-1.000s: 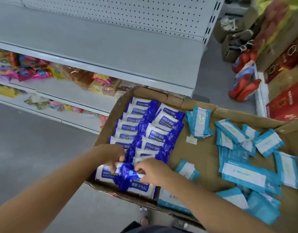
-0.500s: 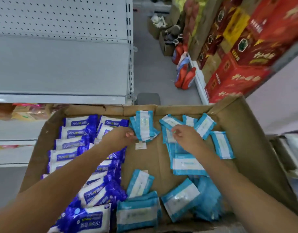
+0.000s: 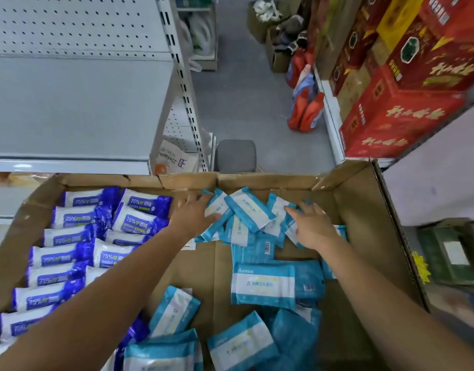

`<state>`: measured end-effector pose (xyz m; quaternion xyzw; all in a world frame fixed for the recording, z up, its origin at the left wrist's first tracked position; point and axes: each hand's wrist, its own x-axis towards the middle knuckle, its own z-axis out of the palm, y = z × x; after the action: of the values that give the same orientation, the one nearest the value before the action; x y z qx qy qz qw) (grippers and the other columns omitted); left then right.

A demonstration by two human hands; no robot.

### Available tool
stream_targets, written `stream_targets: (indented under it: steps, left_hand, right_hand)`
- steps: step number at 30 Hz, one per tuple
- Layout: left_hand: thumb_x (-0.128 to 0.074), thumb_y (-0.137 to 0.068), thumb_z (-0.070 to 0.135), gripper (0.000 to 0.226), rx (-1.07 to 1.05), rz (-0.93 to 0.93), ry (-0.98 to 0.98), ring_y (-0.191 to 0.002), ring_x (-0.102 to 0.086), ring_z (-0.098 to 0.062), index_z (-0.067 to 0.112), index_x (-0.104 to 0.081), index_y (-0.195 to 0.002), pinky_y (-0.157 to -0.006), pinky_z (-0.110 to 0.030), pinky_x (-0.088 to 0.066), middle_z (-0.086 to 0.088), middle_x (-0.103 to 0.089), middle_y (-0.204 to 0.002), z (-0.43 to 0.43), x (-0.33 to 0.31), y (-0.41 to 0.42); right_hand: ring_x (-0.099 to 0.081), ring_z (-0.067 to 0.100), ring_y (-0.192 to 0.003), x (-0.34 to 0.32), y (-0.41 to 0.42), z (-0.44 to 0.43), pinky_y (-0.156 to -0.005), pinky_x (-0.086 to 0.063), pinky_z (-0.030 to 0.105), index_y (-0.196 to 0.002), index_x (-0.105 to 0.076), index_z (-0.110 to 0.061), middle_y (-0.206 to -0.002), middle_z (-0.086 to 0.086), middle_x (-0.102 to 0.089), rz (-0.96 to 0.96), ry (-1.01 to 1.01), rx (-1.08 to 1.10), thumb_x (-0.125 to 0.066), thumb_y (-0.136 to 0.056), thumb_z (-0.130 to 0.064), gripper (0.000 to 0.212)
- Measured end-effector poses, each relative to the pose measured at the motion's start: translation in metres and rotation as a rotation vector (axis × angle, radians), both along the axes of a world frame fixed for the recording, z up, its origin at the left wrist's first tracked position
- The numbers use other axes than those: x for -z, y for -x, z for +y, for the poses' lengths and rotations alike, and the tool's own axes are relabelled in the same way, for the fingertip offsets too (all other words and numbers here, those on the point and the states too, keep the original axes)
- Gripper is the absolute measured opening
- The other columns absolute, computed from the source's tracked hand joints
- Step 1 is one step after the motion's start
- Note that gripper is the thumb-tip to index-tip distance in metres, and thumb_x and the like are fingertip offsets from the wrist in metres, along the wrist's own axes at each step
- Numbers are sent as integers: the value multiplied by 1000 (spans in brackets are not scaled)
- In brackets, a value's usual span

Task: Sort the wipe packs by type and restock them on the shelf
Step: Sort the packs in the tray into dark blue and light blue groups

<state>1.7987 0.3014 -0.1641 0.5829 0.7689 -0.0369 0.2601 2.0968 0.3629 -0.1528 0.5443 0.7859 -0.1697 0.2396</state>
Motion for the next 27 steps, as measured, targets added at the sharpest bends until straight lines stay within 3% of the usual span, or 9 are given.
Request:
stream_targets:
  steps: [3,6,9,14,17,20,23,25,27]
  left_hand:
    - [-57,-96,51,69,116,-60,17,-146,-28,-28,29,-30,-155,-118,-39,-18,-3,-32,-160,-1,-10,-10]
    - [-61,-93,54,71,207,-112,37,-147,-28,-27,33,-33,-154,-119,-40,-20,2,-32,-160,-11,-7,-12]
    - [-65,-90,54,70,280,-177,44,-146,-28,-28,37,-37,-151,-119,-42,-25,4,-33,-160,-27,-2,-15]
    - [-71,-88,48,68,518,-310,77,-146,-28,-20,34,-43,-149,-117,-26,-15,4,-33,-159,-56,1,-22]
    - [-76,-81,49,71,586,-350,139,-140,-33,-13,40,-46,-144,-112,-26,-25,9,-40,-155,-68,-4,-23]
    - [-87,-70,44,72,488,-377,55,-124,-44,-10,31,-53,-132,-97,-23,-37,9,-48,-136,-71,-12,-23]
    - [-89,-66,43,61,441,-321,18,-106,-51,-10,24,-63,-118,-79,-22,-38,6,-55,-116,-65,-16,-19]
    - [-90,-67,40,54,396,-328,92,-97,-55,-12,23,-65,-112,-72,-20,-41,7,-58,-106,-60,-16,-16]
    - [-89,-69,37,52,382,-337,147,-92,-57,-12,22,-65,-112,-70,-20,-42,8,-59,-101,-56,-16,-14]
  right_hand:
    - [-24,33,-142,-5,-1,-18,-102,-41,38,-155,-26,-32,-153,4,-32,-5,18,-5,-58,-95,-25,68]
    - [-33,33,-135,-9,-7,-41,-95,-44,35,-145,-41,-25,-142,7,-42,-5,53,32,-65,-90,-23,60]
    - [-46,29,-124,-9,-16,-63,-88,-45,32,-134,-50,-21,-129,7,-50,-45,59,8,-63,-90,-19,46]
    - [-59,27,-112,-28,-25,-84,-73,-40,27,-122,-59,-7,-123,10,-60,-146,270,-127,-51,-95,-15,30]
    - [-59,21,-94,-38,-27,-77,-64,-40,24,-111,-69,-8,-109,9,-65,-182,395,-86,-50,-91,-8,27]
    - [-63,18,-86,-54,-11,-50,-76,-51,29,-91,-72,-18,-93,0,-69,-64,188,112,-52,-90,-20,20]
    - [-64,23,-95,-58,15,-35,-80,-50,33,-100,-70,-18,-102,3,-70,138,-8,239,-48,-99,-41,32]
    - [-65,27,-103,-47,30,-32,-73,-46,31,-102,-67,-12,-97,4,-68,198,46,253,-55,-98,-42,32]
    - [-67,25,-96,-27,35,-30,-66,-45,29,-93,-64,-16,-89,1,-66,268,132,337,-69,-90,-37,22]
